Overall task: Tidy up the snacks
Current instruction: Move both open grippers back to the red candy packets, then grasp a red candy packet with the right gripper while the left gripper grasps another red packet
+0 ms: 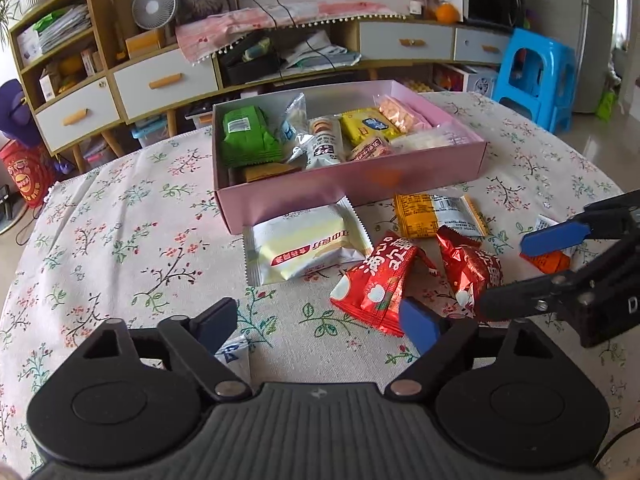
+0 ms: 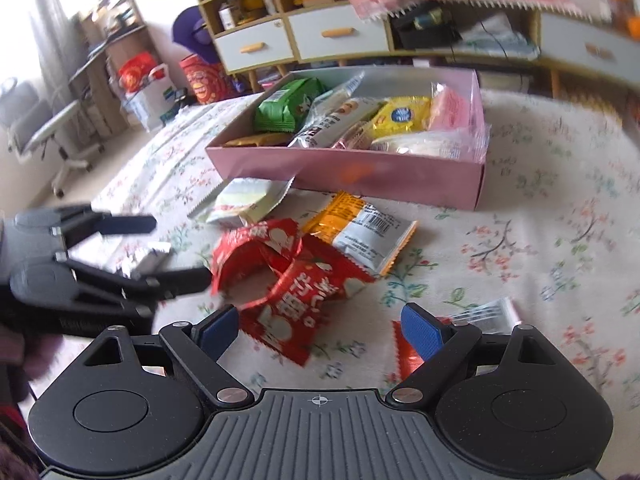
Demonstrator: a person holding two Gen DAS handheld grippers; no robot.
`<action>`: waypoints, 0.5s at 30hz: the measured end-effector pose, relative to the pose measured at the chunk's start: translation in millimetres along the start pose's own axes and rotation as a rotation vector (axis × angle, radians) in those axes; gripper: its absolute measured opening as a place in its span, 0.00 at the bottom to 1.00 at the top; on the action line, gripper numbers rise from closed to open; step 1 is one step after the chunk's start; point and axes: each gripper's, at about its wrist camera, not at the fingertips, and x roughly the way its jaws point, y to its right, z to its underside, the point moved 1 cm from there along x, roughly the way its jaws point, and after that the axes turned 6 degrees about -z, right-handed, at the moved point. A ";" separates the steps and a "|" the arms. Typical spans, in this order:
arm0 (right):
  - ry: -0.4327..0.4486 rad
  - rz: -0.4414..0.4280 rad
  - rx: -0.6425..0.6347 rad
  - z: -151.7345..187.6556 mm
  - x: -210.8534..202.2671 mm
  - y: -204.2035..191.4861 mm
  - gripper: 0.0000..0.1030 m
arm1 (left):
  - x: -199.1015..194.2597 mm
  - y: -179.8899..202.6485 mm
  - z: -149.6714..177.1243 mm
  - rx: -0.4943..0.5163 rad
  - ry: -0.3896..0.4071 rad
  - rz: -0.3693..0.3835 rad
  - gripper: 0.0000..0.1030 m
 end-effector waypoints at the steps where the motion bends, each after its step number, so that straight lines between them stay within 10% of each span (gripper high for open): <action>1: 0.000 -0.006 0.015 -2.1 1.6 -0.5 0.86 | 0.6 0.6 -0.9 -0.002 0.000 0.006 0.79; 5: 0.004 -0.004 0.065 -7.0 9.8 -0.8 0.73 | 2.1 2.1 -2.6 -0.006 0.001 0.048 0.71; 10: -0.026 -0.022 0.105 -9.7 16.5 4.2 0.33 | 5.9 9.1 -6.1 -0.002 -0.002 0.111 0.56; 15: -0.043 0.015 0.122 -11.3 8.5 14.1 0.29 | 10.9 15.8 -10.6 0.009 0.000 0.132 0.54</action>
